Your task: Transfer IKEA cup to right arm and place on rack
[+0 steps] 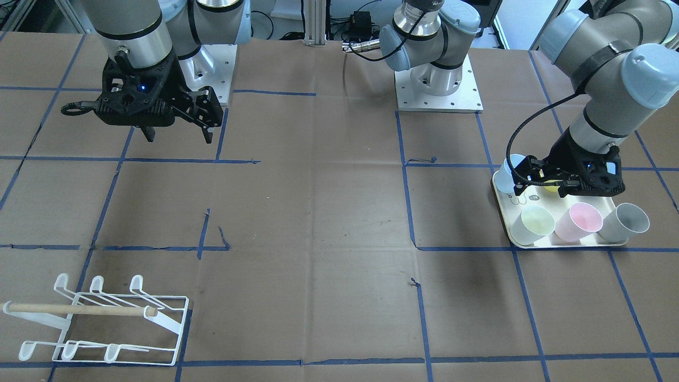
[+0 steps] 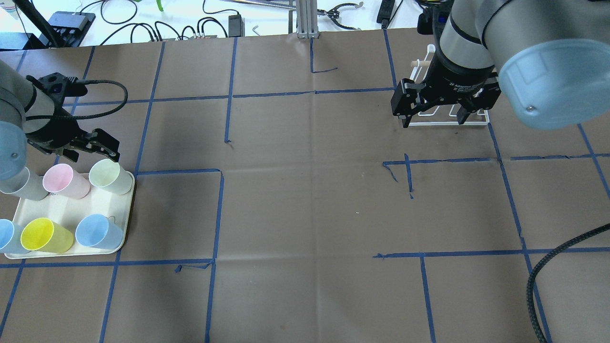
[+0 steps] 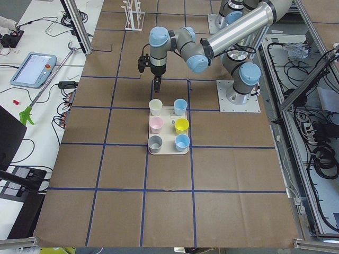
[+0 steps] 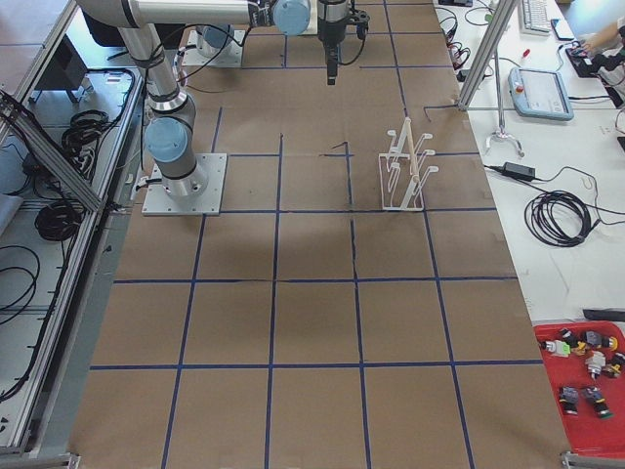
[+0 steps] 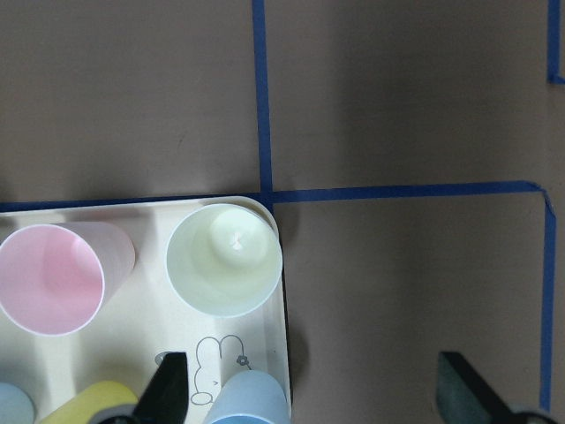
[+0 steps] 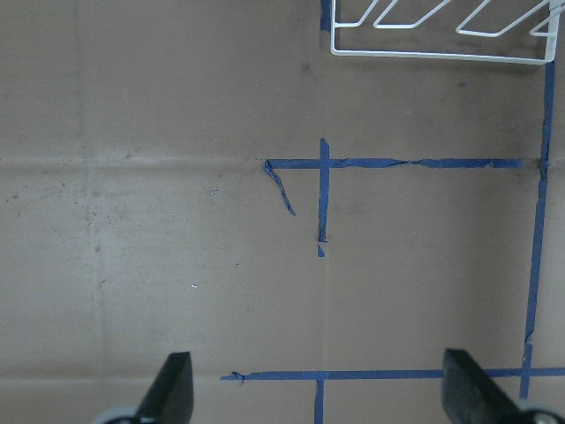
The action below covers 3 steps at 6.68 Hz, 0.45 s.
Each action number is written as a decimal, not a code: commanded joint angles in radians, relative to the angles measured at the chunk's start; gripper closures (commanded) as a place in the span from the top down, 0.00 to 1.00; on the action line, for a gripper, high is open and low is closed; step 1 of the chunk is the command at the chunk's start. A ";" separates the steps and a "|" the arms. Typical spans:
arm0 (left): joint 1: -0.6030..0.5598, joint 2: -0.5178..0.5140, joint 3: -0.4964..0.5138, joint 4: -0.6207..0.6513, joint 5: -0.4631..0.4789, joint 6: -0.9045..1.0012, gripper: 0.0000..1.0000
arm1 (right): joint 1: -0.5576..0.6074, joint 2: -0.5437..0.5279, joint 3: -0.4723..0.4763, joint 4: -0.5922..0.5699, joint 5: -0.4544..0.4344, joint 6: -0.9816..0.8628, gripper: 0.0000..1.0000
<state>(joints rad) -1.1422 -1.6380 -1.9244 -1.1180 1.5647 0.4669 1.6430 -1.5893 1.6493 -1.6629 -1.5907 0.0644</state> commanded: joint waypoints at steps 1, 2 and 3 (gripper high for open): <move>0.001 -0.081 -0.015 0.076 0.000 -0.001 1.00 | 0.000 0.000 0.000 0.000 0.000 0.000 1.00; 0.001 -0.118 -0.015 0.090 -0.002 -0.001 0.99 | 0.000 0.000 0.001 0.000 0.000 0.000 1.00; 0.004 -0.150 -0.021 0.118 0.001 0.001 0.99 | 0.000 0.000 0.001 0.000 0.000 0.000 1.00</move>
<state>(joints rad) -1.1402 -1.7473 -1.9399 -1.0302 1.5644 0.4667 1.6429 -1.5892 1.6500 -1.6628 -1.5908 0.0644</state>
